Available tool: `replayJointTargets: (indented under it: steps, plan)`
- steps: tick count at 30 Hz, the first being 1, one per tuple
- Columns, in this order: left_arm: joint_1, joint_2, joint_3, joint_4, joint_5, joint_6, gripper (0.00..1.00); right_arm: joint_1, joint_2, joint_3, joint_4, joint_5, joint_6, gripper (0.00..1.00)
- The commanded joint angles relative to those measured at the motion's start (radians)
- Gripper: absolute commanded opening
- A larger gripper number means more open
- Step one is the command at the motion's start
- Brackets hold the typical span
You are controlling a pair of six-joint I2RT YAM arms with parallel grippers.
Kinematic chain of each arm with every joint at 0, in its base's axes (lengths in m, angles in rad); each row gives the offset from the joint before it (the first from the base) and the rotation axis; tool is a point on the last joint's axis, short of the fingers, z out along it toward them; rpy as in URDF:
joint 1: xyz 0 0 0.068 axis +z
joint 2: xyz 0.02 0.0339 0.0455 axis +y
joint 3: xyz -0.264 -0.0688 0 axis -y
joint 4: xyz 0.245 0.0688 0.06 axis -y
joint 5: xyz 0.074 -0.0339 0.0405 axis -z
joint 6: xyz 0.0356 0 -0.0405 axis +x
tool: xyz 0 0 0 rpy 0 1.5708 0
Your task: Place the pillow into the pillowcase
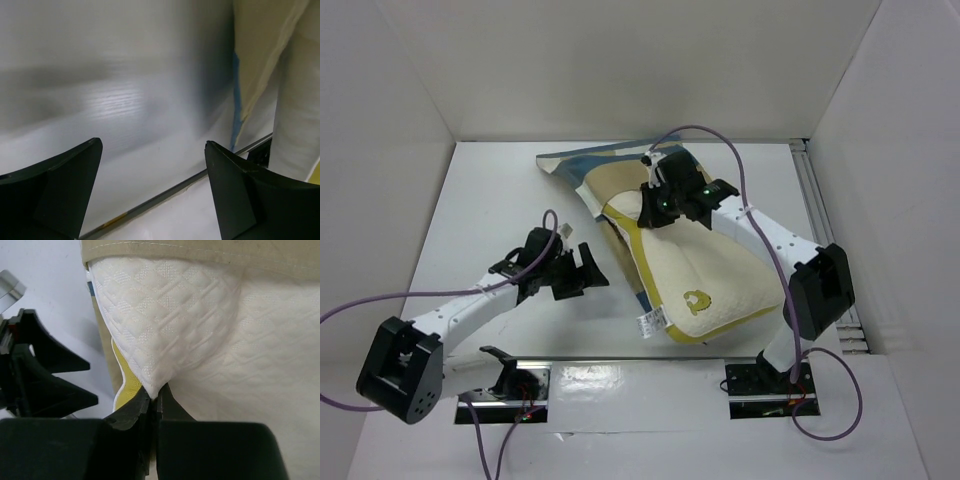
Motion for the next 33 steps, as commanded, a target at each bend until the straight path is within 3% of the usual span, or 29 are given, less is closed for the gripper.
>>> replayJointTargets:
  steps: [1, 12, 16, 20, 24, 27, 28, 29, 33]
  plan:
    - [-0.049, 0.060, 0.013, 0.180, -0.029, -0.019, 0.97, 0.010, -0.007, 0.033, 0.051, -0.144, -0.013, 0.00]
    - [-0.154, -0.029, -0.083, 0.396, -0.092, -0.059, 1.00, 0.001, 0.002, 0.073, 0.023, -0.157, -0.013, 0.00]
    - [-0.163, 0.066, -0.070, 0.441, -0.136, -0.068, 0.98, 0.001, 0.002, 0.073, 0.033, -0.157, -0.013, 0.00]
    - [-0.183, 0.160, -0.045, 0.516, -0.153, -0.068, 0.88, 0.001, 0.013, 0.073, 0.033, -0.175, -0.003, 0.00]
    - [-0.194, 0.211, -0.004, 0.565, -0.153, -0.103, 0.69, 0.001, 0.024, 0.073, 0.042, -0.175, 0.006, 0.00]
    - [-0.194, 0.211, 0.032, 0.554, -0.165, -0.116, 0.41, 0.021, 0.033, 0.073, 0.042, -0.175, 0.015, 0.00]
    - [-0.194, 0.211, 0.042, 0.537, -0.165, -0.116, 0.24, 0.021, 0.033, 0.073, 0.042, -0.175, 0.015, 0.00]
    - [-0.194, 0.211, 0.053, 0.518, -0.176, -0.116, 0.00, 0.021, 0.033, 0.073, 0.042, -0.175, 0.015, 0.00]
    - [-0.203, 0.174, 0.029, 0.482, -0.187, -0.128, 0.00, 0.021, 0.042, 0.073, 0.053, -0.157, 0.024, 0.00]
